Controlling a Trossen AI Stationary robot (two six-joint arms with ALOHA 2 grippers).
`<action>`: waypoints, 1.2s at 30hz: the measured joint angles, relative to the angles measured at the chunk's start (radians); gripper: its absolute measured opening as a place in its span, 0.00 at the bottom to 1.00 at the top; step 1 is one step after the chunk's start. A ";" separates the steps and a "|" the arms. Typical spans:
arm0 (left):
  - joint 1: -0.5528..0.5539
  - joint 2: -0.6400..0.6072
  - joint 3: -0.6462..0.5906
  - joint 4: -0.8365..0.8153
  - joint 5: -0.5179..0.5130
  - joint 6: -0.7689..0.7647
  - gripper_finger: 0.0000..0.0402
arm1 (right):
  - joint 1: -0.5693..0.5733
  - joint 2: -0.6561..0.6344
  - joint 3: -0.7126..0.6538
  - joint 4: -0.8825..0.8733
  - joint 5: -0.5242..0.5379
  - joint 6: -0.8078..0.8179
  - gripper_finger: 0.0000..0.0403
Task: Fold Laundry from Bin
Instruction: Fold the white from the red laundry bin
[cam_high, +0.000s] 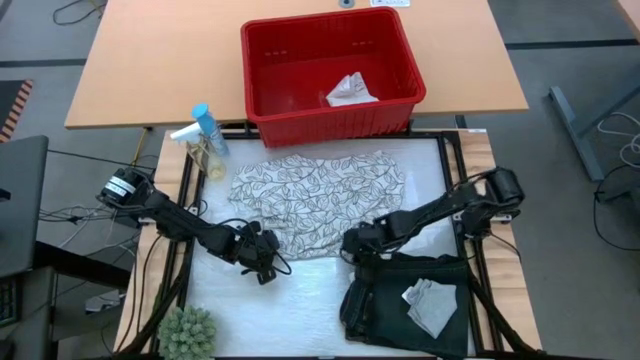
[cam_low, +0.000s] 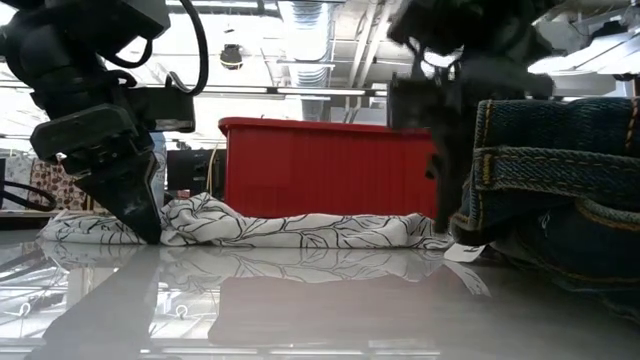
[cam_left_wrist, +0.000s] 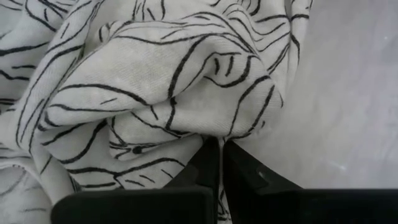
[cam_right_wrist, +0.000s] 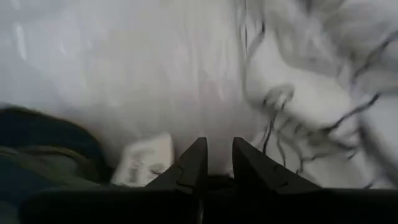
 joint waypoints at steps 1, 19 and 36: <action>0.000 0.000 0.000 0.000 -0.002 0.000 0.00 | 0.008 0.014 0.000 -0.009 0.005 0.010 0.25; 0.000 0.000 0.000 0.005 -0.016 0.001 0.00 | 0.096 -0.128 0.000 -0.202 0.213 0.046 0.26; 0.000 0.000 0.000 0.008 -0.025 -0.002 0.00 | 0.107 -0.016 0.001 -0.126 0.224 0.090 0.52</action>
